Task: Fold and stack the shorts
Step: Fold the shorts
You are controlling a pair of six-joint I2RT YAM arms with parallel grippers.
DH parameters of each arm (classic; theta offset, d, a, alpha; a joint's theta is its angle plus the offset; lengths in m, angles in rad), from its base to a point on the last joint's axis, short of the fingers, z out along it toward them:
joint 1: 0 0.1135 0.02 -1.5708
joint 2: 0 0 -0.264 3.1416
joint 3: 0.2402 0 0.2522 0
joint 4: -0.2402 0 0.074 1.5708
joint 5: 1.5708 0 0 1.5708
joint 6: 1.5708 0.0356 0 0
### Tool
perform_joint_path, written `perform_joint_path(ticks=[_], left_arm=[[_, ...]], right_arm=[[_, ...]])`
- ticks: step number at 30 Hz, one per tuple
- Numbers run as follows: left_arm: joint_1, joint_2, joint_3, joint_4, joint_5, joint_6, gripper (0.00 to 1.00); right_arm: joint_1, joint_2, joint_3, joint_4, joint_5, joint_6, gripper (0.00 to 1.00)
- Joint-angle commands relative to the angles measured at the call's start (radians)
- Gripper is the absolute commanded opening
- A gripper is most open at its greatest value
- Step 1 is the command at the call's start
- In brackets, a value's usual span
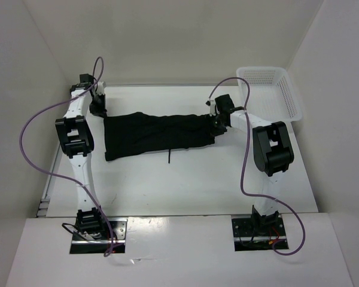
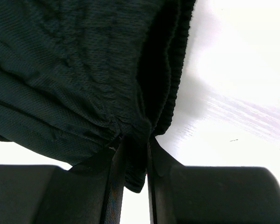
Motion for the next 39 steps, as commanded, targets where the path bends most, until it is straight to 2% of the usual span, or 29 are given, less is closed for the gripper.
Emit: perform_joint_path(ticks=[1,3,6,11,14,17,20,26,32,34,35,39], left_arm=[[-0.009,-0.063,-0.044,0.011,-0.045,0.006,0.31],[-0.02,-0.094,-0.053,0.011,-0.036,0.006,0.45],[-0.02,-0.127,-0.065,0.011,-0.048,0.006,0.52],[-0.02,-0.221,-0.129,0.02,-0.057,0.006,0.54],[-0.02,-0.25,-0.253,0.032,-0.048,0.006,0.56],[-0.02,-0.25,-0.364,0.057,0.0,0.006,0.57],[-0.029,-0.241,-0.404,0.108,0.056,0.006,0.57],[-0.083,-0.171,-0.352,0.108,0.07,0.006,0.57],[-0.127,-0.171,-0.329,0.108,0.089,0.006,0.59],[-0.127,-0.18,-0.32,0.108,0.098,0.006,0.61],[-0.127,-0.18,-0.32,0.108,0.108,0.006,0.65],[-0.136,-0.189,-0.289,0.099,0.167,0.006,0.67]], right_arm=[[-0.003,-0.028,0.019,-0.01,0.006,-0.03,0.0],[-0.003,-0.028,0.048,-0.01,-0.006,-0.039,0.0],[-0.003,-0.028,0.058,-0.01,-0.006,-0.05,0.0],[-0.003,-0.028,0.067,-0.019,-0.006,-0.05,0.0],[-0.003,-0.048,0.067,-0.019,-0.006,-0.07,0.0],[-0.003,-0.048,0.058,-0.028,-0.017,-0.079,0.0],[-0.003,-0.048,0.058,-0.037,-0.028,-0.079,0.0],[-0.013,-0.077,0.078,-0.047,0.006,-0.119,0.0],[-0.049,-0.14,0.068,-0.076,0.05,-0.171,0.0],[-0.061,-0.15,0.087,-0.088,0.063,-0.184,0.0],[-0.075,-0.163,0.097,-0.088,0.09,-0.194,0.0],[-0.092,-0.174,0.185,-0.125,0.144,-0.239,0.0]])
